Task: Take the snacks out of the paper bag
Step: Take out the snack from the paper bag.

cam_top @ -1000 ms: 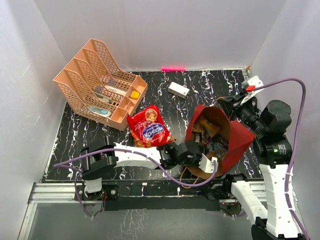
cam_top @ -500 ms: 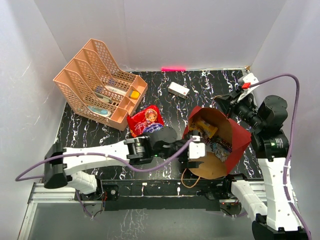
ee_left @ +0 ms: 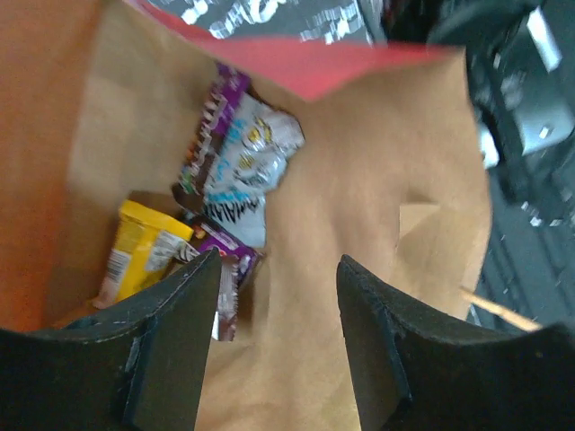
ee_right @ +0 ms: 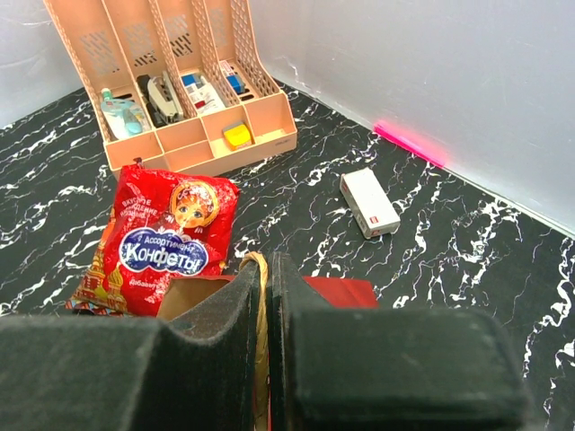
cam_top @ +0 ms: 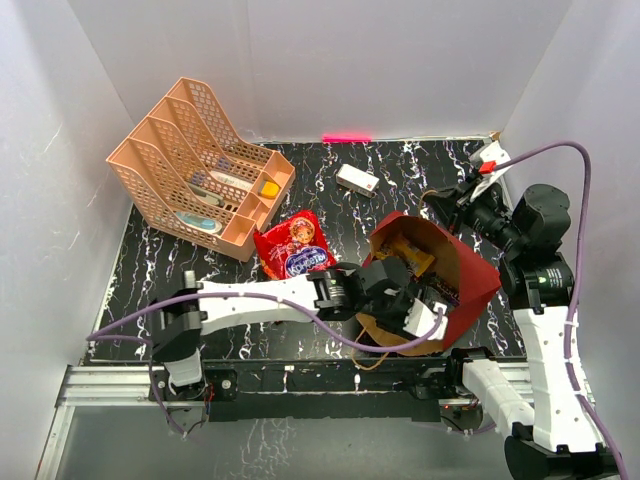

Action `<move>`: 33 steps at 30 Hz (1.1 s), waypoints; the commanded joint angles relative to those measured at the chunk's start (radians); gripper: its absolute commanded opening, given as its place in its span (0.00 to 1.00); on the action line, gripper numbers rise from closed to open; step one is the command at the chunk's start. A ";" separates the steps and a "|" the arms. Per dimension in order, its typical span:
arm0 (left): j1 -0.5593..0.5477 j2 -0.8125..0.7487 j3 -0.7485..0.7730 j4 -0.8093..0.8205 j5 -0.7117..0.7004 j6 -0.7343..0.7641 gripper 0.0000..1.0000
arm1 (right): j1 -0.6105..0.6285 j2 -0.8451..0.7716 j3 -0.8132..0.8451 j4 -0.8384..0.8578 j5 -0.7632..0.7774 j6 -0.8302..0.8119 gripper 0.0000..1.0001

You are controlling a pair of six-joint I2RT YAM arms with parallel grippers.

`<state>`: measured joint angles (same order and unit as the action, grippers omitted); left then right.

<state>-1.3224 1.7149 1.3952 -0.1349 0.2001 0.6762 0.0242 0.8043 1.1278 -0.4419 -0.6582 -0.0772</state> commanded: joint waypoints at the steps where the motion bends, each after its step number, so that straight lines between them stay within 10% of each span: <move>1: 0.031 0.035 0.045 -0.052 -0.008 0.175 0.52 | -0.001 -0.009 0.058 0.039 -0.006 -0.014 0.08; 22: 0.105 0.274 -0.015 0.228 -0.298 0.323 0.54 | -0.001 -0.028 0.093 0.029 -0.025 -0.017 0.08; 33: 0.102 0.259 -0.020 0.262 -0.359 0.345 0.12 | 0.000 -0.040 0.105 0.009 -0.012 -0.044 0.08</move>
<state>-1.2228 2.0296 1.3762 0.0910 -0.1341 1.0119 0.0242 0.7918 1.1748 -0.5056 -0.6651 -0.1078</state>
